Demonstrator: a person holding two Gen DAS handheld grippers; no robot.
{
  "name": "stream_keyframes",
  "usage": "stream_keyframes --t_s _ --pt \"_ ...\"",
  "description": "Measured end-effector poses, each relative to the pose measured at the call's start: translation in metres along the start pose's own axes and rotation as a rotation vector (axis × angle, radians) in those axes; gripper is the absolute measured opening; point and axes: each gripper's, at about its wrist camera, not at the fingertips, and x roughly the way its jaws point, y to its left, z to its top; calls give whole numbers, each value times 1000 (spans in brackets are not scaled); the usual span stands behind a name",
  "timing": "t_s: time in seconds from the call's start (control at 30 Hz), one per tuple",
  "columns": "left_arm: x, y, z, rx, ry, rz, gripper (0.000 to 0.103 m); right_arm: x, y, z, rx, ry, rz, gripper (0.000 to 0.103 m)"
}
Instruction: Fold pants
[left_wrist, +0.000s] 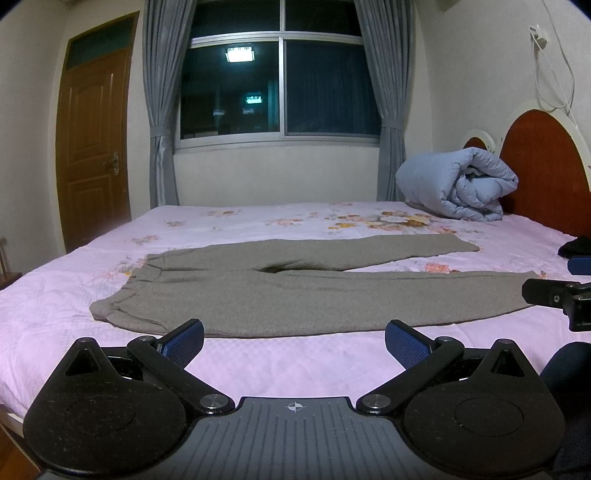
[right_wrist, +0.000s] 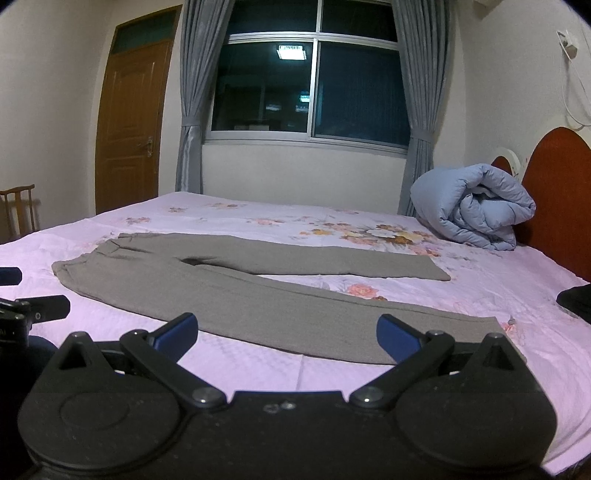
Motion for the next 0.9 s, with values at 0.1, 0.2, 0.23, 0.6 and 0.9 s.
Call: stream_keyframes --t_s 0.1,0.2,0.23,0.6,0.9 --pt "1 0 1 1 1 0 103 1 1 -2 -9 0 -1 97" --pt "1 1 1 1 1 -1 103 -1 4 0 -13 -1 -2 97" --pt "1 1 1 0 1 -1 103 -1 4 0 -13 -1 -2 97" --pt "1 1 1 1 2 -2 103 -1 4 0 -10 1 -3 97" --pt "1 1 1 2 3 -1 103 -1 4 0 -10 2 -3 97"
